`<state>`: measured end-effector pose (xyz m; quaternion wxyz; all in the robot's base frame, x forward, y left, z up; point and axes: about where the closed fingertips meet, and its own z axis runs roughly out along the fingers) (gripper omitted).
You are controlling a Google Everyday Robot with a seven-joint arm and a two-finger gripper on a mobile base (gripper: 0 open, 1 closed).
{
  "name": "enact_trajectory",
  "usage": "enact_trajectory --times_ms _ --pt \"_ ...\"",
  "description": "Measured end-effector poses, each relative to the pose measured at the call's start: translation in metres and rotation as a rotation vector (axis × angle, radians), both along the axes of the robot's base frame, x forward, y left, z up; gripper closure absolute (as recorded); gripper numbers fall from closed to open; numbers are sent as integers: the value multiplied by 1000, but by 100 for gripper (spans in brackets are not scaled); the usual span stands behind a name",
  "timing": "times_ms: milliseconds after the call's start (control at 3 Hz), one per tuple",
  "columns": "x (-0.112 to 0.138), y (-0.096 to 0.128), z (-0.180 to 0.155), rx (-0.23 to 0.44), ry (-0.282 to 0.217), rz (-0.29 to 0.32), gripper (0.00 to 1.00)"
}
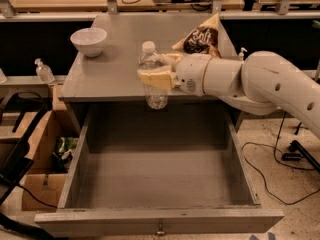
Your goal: Place water bottle into top drawer
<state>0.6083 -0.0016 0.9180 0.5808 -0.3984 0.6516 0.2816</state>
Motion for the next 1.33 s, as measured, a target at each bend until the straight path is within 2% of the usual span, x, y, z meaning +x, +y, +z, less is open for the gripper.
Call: enact_trajectory --times_ms 1333 --pt "0 0 1 0 0 0 100"
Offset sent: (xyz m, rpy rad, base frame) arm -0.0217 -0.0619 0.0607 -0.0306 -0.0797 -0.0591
